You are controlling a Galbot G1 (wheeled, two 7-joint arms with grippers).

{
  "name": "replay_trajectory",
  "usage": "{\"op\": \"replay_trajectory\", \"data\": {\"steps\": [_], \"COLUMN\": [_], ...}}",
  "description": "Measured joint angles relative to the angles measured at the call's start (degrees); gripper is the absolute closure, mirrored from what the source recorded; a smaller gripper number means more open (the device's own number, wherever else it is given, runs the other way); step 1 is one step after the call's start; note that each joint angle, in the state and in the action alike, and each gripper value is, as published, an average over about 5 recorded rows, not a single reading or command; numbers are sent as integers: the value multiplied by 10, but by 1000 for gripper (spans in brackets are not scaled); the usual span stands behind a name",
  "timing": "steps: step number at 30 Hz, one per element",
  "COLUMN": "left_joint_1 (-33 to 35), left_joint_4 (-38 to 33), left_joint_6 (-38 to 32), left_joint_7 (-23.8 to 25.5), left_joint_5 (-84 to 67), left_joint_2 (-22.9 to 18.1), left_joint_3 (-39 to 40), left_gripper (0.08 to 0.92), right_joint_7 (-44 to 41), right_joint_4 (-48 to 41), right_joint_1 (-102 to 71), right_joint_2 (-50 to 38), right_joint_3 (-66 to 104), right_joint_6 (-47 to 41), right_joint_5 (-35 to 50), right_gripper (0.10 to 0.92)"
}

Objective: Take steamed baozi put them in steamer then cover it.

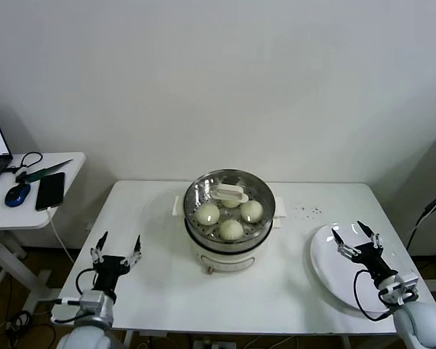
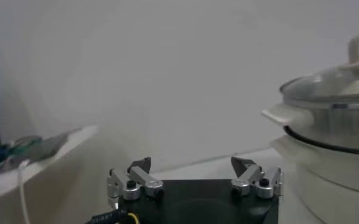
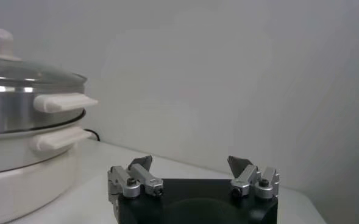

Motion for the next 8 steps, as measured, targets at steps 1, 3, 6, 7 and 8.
{"op": "replay_trajectory", "data": {"steps": [1,3,6,7,8], "left_joint_1": [4,12,20,22,23], "left_joint_4": [1,4,7,8,8], "left_joint_6": [-6,-18,-31,-33,-34], "left_joint_7": [0,2,6,6,7], "left_joint_5": [-8,-23,-39,-41,-43], "left_joint_2": [-1,-4,-6,-7,-7], "left_joint_3": [-3,-9,-17,-18,-19], "left_gripper": [177,177,177,177,177], "right_joint_7": [0,1,2,2,2], "right_joint_4": [2,5,9,9,10], "right_joint_1": [-3,-8,-15,-16,-17], "right_joint_2": [1,3,7,7,8], "right_joint_3": [2,5,10,11,11], "right_joint_6": [0,1,2,2,2], "right_joint_5": [1,4,7,7,8], "right_gripper": [203,203,203,203,203]}}
